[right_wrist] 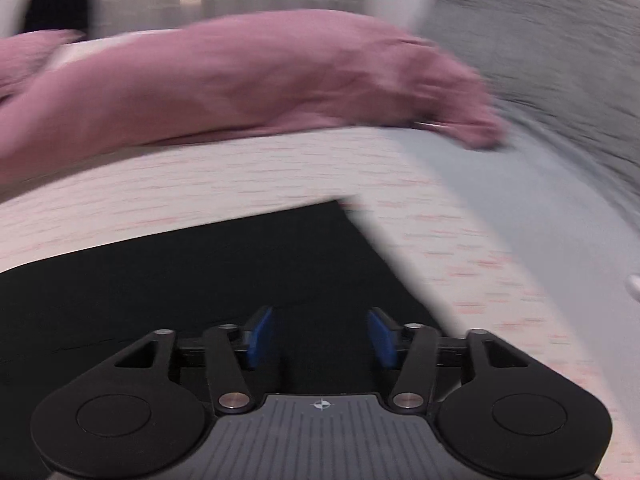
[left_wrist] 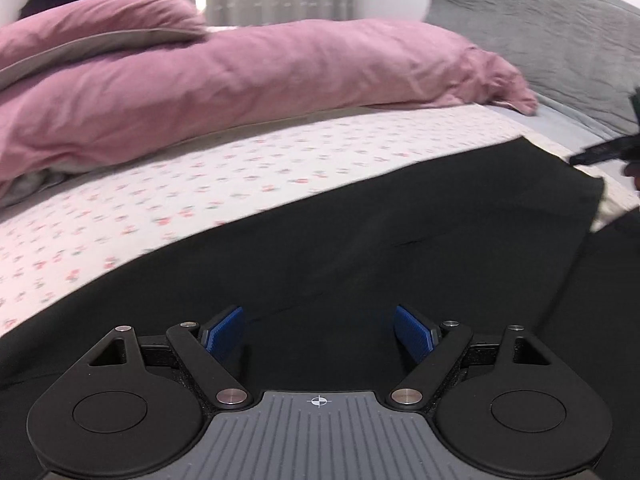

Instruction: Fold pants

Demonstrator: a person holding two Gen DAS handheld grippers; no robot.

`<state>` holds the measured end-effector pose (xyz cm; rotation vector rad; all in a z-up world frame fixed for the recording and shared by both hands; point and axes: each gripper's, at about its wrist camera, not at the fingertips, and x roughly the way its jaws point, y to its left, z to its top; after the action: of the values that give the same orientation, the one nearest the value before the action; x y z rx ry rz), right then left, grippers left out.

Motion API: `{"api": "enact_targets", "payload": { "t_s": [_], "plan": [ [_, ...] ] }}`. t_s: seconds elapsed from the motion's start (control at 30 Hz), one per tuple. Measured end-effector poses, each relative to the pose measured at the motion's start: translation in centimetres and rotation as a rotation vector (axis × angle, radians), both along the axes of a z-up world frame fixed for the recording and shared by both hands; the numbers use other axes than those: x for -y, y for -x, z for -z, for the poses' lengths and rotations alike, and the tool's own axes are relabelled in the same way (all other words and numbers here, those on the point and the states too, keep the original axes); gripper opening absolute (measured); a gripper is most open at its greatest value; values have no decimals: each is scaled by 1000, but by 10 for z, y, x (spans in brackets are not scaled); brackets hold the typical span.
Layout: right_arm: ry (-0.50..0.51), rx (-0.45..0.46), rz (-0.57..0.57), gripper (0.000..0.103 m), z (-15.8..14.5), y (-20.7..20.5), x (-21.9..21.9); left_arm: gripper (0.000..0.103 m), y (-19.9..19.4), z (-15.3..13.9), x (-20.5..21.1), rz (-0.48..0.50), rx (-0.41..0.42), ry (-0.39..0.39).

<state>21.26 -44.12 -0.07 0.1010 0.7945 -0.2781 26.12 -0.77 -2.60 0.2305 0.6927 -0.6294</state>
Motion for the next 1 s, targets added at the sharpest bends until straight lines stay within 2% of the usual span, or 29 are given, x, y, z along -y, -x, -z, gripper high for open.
{"api": "enact_targets", "payload": {
  "t_s": [0.07,0.13,0.17,0.2,0.3,0.4,0.43,0.5,0.6,0.8,1.0],
  "plan": [
    [-58,-35,-98,66,13,1,-20,84,7,8,2,13,17,-2],
    [-50,-57,-106,65,30,7,-22,86,15,19,-10,13,25,14],
    [-39,-13,-103,65,34,15,-17,88,18,23,-17,9,28,30],
    [-40,11,-92,65,36,22,-8,93,22,26,-29,0,31,56],
    [-27,43,4,65,37,39,26,94,28,25,-65,-44,17,104],
    [56,27,94,66,36,50,49,95,37,20,-94,-92,9,87],
    [83,12,132,69,33,53,53,95,40,19,-103,-107,6,73],
    [75,11,160,71,27,59,54,95,47,13,-118,-147,15,51],
    [16,48,117,72,14,65,37,95,54,3,-139,-210,19,54],
    [-15,70,-51,77,-12,52,-23,95,43,-15,-167,-351,10,4],
    [-30,66,-247,85,-28,26,-92,95,28,-25,-192,-386,10,-24]
  ]
}}
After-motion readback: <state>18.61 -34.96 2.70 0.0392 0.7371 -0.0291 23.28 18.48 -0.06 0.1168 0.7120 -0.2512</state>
